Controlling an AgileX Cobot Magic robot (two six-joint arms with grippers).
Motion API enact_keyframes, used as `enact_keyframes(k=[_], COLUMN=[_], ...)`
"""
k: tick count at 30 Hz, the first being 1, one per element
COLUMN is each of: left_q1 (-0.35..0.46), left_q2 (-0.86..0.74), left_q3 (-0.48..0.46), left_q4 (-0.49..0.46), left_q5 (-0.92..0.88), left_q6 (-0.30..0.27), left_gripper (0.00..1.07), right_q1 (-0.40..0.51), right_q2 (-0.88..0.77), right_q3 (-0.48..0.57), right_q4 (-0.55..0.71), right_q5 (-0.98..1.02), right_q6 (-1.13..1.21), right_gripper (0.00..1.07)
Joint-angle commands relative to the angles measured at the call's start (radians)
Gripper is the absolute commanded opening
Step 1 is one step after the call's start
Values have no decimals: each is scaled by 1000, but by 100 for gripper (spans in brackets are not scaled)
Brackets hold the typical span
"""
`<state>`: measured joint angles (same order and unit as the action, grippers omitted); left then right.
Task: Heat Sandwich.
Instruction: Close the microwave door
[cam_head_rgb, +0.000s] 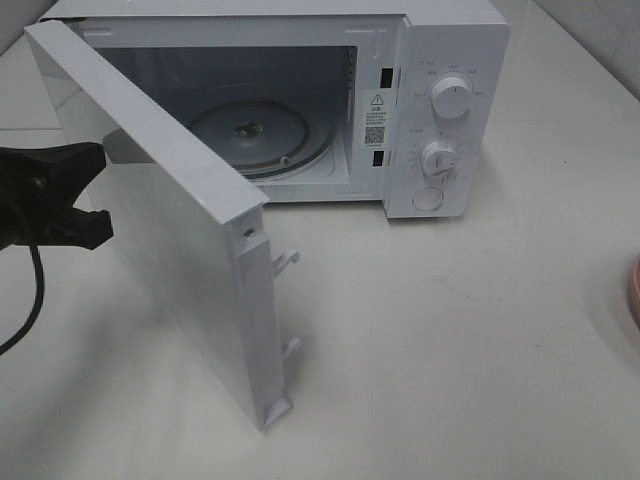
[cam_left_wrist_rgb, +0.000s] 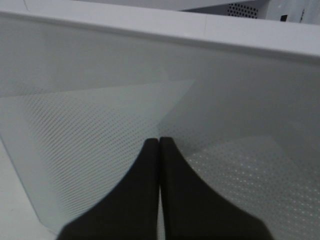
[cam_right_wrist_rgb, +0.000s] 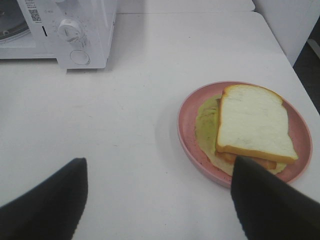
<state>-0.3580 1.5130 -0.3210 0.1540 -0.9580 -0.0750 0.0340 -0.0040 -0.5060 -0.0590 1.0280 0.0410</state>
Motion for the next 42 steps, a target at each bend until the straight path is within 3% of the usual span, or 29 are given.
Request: enact_keyframes(k=[1,6,14,25,33,42], left_q1=[-56,-128,-205,-286,-351,-393], left_q2=[18,42,92,139,173,241], left_q3=[-29,-66,-113,-200,-296,-402], left_q4=[-67,-154,-231,-261,-359,-375], left_q5=[-16,-10,-6,17,54,121], left_q6=[34,75,75,75,153,157], left_gripper=[0,0,0,0,0,0], right_q1=[-7,-7,-7,-7,-7,-7], right_q2=[-28,-28,-28,-28,-28,-28], right_q3=[0,0,0,0,0,0], right_q4=[5,5,5,5,5,5], right_q5=[-1,-1,-1,-1,-1,-1], right_q6=[-5,-5,-5,-5,-5,-5], right_gripper=[76,76,76,76,76,76])
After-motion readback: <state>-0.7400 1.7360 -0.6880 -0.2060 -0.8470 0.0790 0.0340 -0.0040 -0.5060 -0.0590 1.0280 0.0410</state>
